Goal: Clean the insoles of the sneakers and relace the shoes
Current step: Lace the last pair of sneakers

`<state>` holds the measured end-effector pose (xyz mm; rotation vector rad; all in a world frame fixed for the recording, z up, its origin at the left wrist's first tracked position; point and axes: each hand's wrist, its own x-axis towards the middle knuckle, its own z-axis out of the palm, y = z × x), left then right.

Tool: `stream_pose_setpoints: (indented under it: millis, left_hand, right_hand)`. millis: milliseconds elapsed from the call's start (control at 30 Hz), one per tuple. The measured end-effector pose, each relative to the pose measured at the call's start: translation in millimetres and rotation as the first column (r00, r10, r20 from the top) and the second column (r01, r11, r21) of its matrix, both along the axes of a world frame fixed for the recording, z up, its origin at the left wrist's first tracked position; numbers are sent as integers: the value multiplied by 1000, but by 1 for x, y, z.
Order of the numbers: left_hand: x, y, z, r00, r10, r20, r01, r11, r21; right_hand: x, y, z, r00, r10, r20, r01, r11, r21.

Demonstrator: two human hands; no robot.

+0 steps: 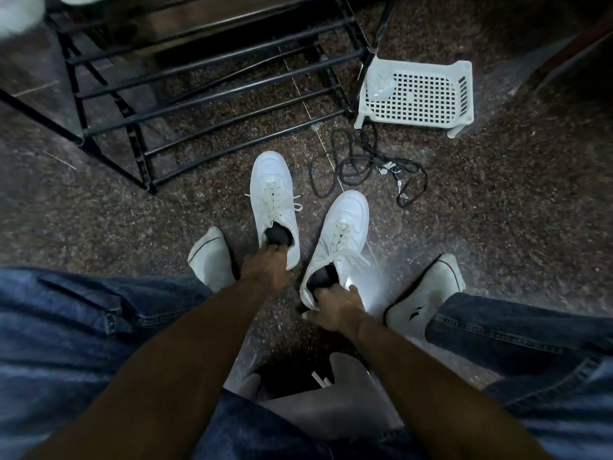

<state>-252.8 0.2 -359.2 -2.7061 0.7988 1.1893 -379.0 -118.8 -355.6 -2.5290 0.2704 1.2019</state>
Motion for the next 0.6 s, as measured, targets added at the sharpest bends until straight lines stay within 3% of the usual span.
stream_pose_setpoints:
  millis: [100,200,400,500,600]
  left_hand:
    - [8,-2,-4,999,-45,-27,47,998,47]
    - [13,-4,-7,985,-41,-166,51,997,52]
    - [20,-27,35,980,-40,-195,11,989,-149]
    - [39,-40,83,982,7,-189,-48,976,-213]
    - [62,-47,149,961,18,-275,-104,947,-304]
  right_hand:
    - [1,11,-6,997,-66,-36,66,998,1]
    - [13,-1,5,998,-37,-50,41,997,68]
    - [56,-53,64,987,85,-139,-51,971,233]
    - [82,-82,106,998,57,-24,-50,974,222]
    - [108,-108,167,996,-62,62,46,970,237]
